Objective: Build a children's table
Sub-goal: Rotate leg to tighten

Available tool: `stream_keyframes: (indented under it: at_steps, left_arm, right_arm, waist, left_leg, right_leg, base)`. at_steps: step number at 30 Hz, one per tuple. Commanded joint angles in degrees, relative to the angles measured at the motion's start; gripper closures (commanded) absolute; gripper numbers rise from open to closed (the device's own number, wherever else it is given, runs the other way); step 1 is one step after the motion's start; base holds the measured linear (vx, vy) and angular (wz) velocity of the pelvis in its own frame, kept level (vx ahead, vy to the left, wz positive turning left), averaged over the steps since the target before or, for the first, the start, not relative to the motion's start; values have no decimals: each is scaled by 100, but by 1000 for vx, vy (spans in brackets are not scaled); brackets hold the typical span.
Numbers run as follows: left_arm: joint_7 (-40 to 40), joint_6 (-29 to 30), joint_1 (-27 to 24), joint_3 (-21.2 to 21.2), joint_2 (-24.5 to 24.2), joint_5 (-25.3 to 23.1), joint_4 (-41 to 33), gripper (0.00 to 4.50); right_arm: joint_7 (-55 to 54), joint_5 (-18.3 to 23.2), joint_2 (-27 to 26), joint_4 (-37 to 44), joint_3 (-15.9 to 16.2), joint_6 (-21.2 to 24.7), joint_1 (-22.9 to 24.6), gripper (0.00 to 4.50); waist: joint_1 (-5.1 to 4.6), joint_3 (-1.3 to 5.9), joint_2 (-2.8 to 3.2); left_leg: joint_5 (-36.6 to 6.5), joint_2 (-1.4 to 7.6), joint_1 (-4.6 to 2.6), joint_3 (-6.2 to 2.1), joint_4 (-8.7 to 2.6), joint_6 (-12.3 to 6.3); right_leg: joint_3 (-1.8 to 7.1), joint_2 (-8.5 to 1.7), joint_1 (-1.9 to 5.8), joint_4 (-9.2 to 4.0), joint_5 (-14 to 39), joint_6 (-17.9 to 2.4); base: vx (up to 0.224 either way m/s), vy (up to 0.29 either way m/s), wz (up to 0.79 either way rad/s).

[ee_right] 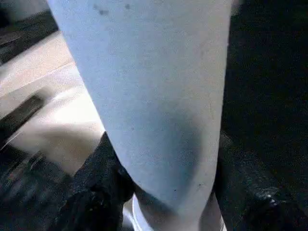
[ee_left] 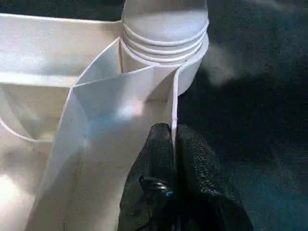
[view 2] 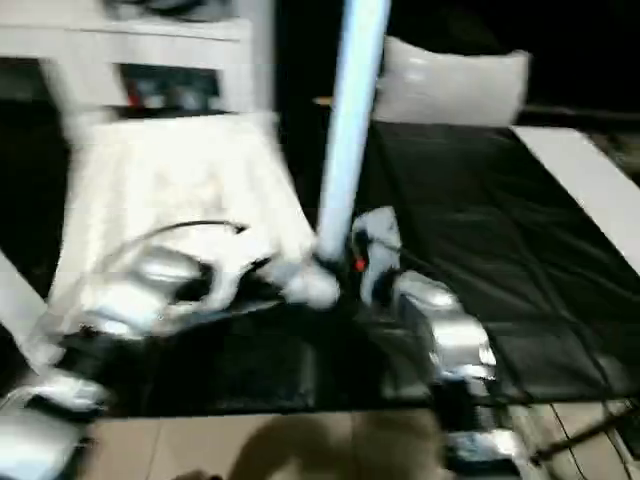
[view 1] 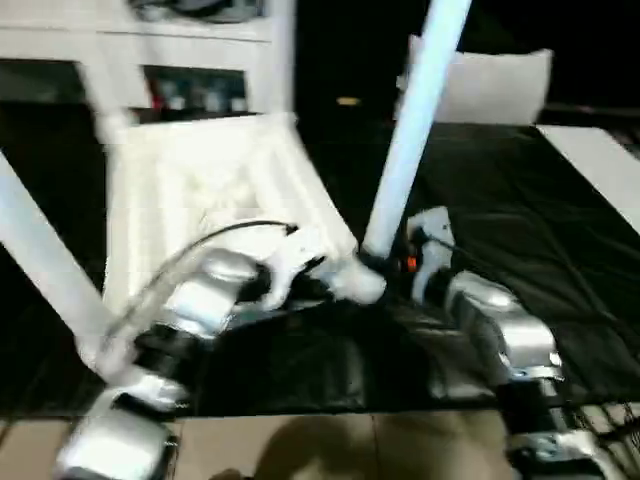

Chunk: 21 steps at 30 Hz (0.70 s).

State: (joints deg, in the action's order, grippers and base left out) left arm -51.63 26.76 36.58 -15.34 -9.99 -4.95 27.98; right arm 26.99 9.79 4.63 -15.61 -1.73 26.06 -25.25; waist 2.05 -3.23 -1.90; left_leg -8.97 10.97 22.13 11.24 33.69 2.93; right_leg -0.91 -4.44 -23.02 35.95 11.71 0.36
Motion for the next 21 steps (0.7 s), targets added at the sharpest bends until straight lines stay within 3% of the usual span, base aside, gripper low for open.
stream_keyframes:
  at_steps: [1,3,8,13,19,21]
  left_arm:
    - [178,-17,244,-64,408,224,-181,450]
    - [440,-9,277,-41,612,197,-171,450]
    - [499,-59,267,-126,618,61,-251,450]
    - [460,5,181,-119,384,19,-345,450]
    - [-156,-505,56,-149,-235,37,-273,450]
    - [-312,-615,52,-141,-349,60,-236,450]
  right_arm:
    - [-241,4,-309,-145,324,176,-90,237]
    - [-511,-25,-456,-192,245,104,-133,184]
    - [-759,-120,-607,-64,202,-183,-52,134]
    - [-567,-286,-390,112,345,-457,119,89]
    - [447,51,295,397,195,-774,343,41]
    - [857,141,508,411,226,-751,365,17]
  waist:
    - [51,385,12]
    - [53,398,8]
    - [82,426,45]
    - [89,407,57]
    - [124,393,67]
    - [155,387,99]
  left_leg:
    - [-1599,146,-101,-134,-416,213]
    - [-1450,143,-91,-117,-399,120]
    - [-901,148,-96,-95,-378,-106]
    - [-1073,167,-124,-91,-399,-90]
    - [-1331,178,-144,-91,-408,-73]
    - [-1297,184,-138,-93,-409,-70]
  right_leg:
    - [137,-298,189,-542,1543,-968]
    - [144,-290,204,-533,1263,-996]
    - [135,-250,256,-438,79,-1220]
    - [130,-262,258,-466,224,-1249]
    - [136,-261,257,-497,499,-1219]
    - [142,-268,249,-484,468,-1227]
  base:
    - [0,0,0]
    - [0,0,0]
    - [0,0,0]
    - [0,0,0]
    - [0,0,0]
    - [0,0,0]
